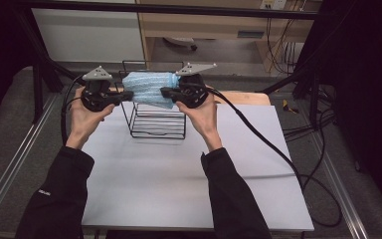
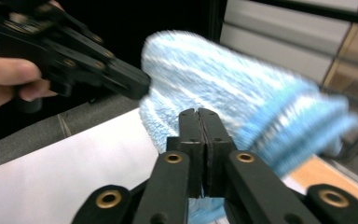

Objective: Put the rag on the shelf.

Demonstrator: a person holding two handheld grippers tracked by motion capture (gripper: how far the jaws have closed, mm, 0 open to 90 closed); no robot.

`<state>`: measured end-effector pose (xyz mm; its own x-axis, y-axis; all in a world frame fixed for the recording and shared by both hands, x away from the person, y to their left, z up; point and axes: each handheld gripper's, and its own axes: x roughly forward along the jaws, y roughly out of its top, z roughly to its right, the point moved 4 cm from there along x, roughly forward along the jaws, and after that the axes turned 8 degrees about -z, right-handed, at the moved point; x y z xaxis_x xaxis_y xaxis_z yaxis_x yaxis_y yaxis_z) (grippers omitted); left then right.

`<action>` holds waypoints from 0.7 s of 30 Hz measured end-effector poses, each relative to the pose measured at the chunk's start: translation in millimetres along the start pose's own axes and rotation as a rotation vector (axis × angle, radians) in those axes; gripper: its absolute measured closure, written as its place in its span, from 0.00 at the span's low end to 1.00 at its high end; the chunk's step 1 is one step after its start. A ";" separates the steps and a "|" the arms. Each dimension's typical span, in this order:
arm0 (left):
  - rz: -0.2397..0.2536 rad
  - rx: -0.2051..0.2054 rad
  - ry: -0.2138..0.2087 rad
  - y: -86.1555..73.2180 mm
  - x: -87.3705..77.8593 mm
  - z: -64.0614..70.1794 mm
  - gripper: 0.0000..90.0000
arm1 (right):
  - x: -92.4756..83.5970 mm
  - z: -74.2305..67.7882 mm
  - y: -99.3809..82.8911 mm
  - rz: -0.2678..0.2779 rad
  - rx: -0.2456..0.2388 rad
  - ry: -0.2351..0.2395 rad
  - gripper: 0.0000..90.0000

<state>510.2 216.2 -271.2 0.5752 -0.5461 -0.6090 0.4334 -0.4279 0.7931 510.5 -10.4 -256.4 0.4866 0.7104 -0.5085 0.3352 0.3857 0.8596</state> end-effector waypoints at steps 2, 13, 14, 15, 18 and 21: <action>0.006 -0.002 0.000 0.1 -0.1 -0.7 1.00 | 2.5 5.0 -6.4 -0.006 0.023 -0.004 1.00; 0.035 -0.021 0.009 -0.9 7.1 -2.2 1.00 | 18.1 13.7 -22.2 -0.003 0.043 -0.043 1.00; 0.035 -0.020 0.009 -0.9 6.8 -2.1 1.00 | 18.5 13.6 -22.2 -0.001 0.043 -0.045 0.99; 0.036 -0.017 0.010 -1.1 6.1 -2.2 1.00 | 18.4 13.5 -22.1 0.001 0.039 -0.044 0.98; 0.041 -0.029 0.005 -1.7 3.6 -2.9 0.99 | 15.7 11.8 -22.3 0.004 0.020 -0.045 0.92; 0.041 -0.037 0.000 -2.3 0.3 -3.8 0.95 | 10.8 8.8 -21.8 0.013 0.005 -0.036 0.85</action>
<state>512.0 219.7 -273.1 0.5931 -0.5622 -0.5763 0.4353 -0.3783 0.8170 515.6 -16.4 -281.1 0.5200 0.6936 -0.4985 0.3322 0.3735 0.8661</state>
